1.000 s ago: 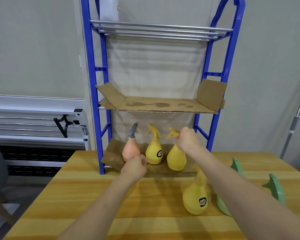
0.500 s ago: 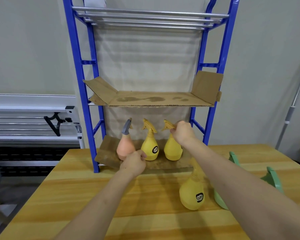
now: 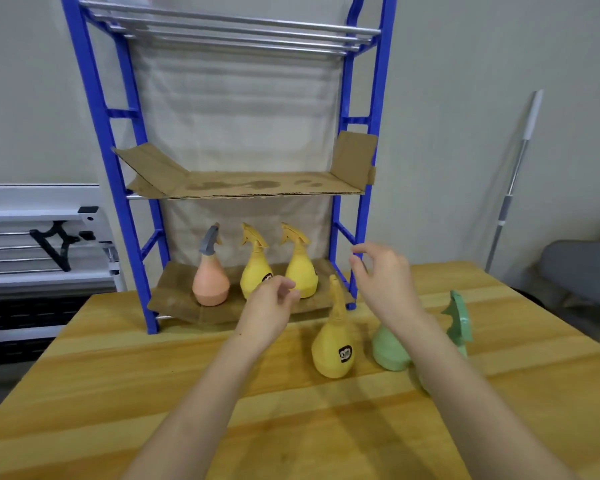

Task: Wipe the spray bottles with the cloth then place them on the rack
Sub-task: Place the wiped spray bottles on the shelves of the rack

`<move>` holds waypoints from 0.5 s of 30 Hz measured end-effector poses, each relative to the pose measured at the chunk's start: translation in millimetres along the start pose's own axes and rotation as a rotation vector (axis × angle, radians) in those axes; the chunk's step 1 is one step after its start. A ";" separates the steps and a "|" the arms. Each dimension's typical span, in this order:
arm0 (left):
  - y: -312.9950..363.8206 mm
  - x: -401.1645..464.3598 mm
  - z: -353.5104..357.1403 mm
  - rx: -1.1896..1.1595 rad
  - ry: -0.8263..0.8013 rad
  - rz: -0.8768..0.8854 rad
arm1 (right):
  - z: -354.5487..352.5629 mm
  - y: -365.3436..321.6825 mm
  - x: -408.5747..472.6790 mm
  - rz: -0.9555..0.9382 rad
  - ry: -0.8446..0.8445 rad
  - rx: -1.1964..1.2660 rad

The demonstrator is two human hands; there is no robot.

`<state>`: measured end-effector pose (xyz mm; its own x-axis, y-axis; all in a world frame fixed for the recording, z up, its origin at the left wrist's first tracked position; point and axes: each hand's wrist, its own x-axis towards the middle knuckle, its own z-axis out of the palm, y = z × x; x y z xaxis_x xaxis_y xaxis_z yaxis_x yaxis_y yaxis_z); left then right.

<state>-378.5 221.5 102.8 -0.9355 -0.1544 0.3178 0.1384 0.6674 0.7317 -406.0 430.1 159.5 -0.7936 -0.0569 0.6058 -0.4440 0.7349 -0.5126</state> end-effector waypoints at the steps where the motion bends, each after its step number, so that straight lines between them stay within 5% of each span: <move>1: 6.5 -3.1 7.9 -0.018 -0.014 0.003 | -7.7 8.7 -7.9 0.006 0.026 -0.024; 8: 12.5 -16.3 58.8 0.018 -0.156 -0.052 | -15.0 56.0 -47.0 0.145 0.048 -0.054; 15: 8.6 -25.5 89.3 0.016 -0.023 -0.062 | 5.8 78.2 -61.1 0.290 -0.019 -0.002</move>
<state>-382.5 296.3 47.1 -0.9494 -0.1786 0.2581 0.0752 0.6688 0.7396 -394.6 487.1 78.8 -0.8952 0.1432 0.4220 -0.1961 0.7238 -0.6616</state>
